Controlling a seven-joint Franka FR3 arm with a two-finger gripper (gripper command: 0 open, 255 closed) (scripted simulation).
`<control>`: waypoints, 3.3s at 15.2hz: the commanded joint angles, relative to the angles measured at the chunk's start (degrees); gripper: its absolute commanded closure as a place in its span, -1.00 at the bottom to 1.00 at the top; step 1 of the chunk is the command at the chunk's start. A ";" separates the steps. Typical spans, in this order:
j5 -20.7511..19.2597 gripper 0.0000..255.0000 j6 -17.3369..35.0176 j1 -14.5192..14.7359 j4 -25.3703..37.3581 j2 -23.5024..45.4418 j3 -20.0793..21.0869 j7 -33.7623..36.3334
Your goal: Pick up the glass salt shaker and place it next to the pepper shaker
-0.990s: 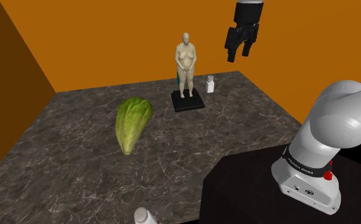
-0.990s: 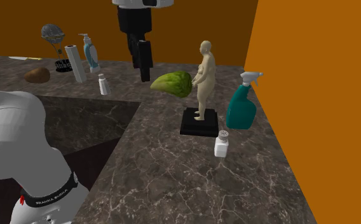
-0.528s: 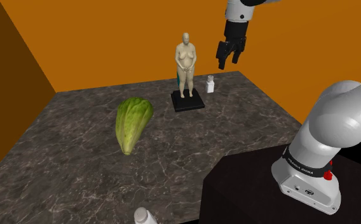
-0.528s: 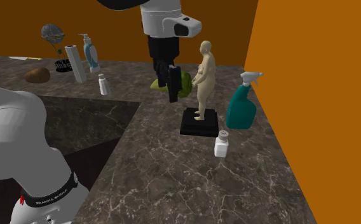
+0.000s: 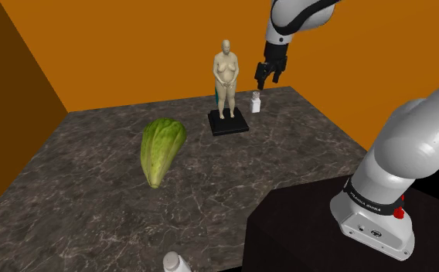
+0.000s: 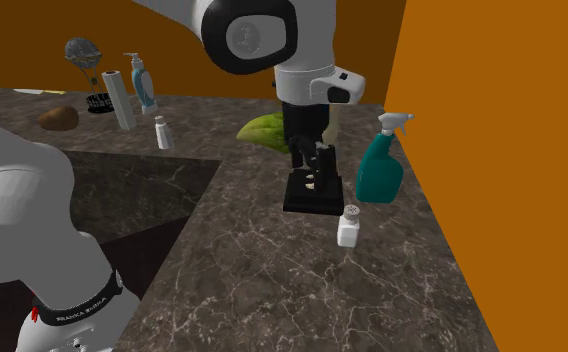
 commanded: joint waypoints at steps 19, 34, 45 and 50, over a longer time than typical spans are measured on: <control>3.17 -1.00 17.62 -0.27 3.38 18.29 -3.49 -5.50; 2.64 1.00 15.20 -0.32 4.34 16.79 -3.41 -5.09; 1.42 1.00 6.40 -0.43 8.80 12.36 -3.00 -4.09; 1.12 1.00 2.44 -0.44 11.31 10.88 -2.80 -3.81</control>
